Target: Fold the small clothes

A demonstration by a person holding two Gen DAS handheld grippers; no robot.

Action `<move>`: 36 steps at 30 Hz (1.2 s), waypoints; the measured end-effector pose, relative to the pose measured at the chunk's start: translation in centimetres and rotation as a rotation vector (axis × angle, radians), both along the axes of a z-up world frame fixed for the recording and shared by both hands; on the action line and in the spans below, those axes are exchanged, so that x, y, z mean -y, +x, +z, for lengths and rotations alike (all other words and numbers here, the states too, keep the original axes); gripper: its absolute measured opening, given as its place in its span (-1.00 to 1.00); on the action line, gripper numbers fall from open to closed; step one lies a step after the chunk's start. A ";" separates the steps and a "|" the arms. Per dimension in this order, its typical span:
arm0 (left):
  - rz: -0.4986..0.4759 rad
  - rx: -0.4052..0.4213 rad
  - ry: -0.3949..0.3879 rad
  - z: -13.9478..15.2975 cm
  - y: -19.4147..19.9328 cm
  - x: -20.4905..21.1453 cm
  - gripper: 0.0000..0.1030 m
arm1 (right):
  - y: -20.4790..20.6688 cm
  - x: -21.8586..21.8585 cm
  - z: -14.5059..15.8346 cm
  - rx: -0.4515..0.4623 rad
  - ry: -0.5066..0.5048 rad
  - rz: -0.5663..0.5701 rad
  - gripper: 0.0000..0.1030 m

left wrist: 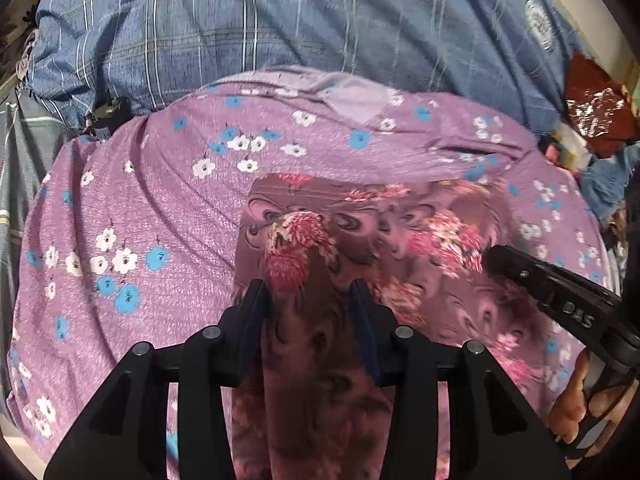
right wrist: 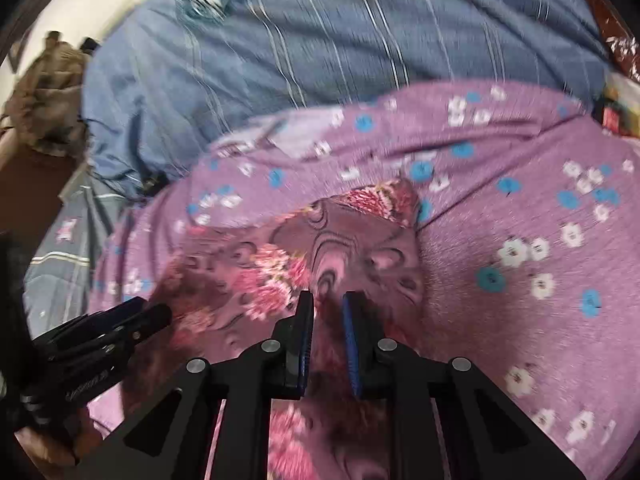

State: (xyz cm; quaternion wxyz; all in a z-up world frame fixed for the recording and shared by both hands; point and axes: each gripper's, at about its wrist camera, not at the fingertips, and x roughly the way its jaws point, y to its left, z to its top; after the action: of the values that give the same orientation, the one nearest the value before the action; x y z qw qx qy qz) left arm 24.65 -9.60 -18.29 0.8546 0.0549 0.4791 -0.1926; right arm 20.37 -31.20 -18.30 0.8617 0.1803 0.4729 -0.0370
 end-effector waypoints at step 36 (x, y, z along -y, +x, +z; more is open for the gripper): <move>0.083 0.270 0.042 7.6 -13.8 -5.1 0.63 | -13.4 -7.5 8.8 0.145 -0.260 0.102 -0.25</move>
State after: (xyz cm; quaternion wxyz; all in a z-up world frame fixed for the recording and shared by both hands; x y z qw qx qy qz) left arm 10.86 -4.50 -10.67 0.9172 0.0786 0.3654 -0.1378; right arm 6.98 -23.73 -9.51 0.9105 0.0455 0.4090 -0.0411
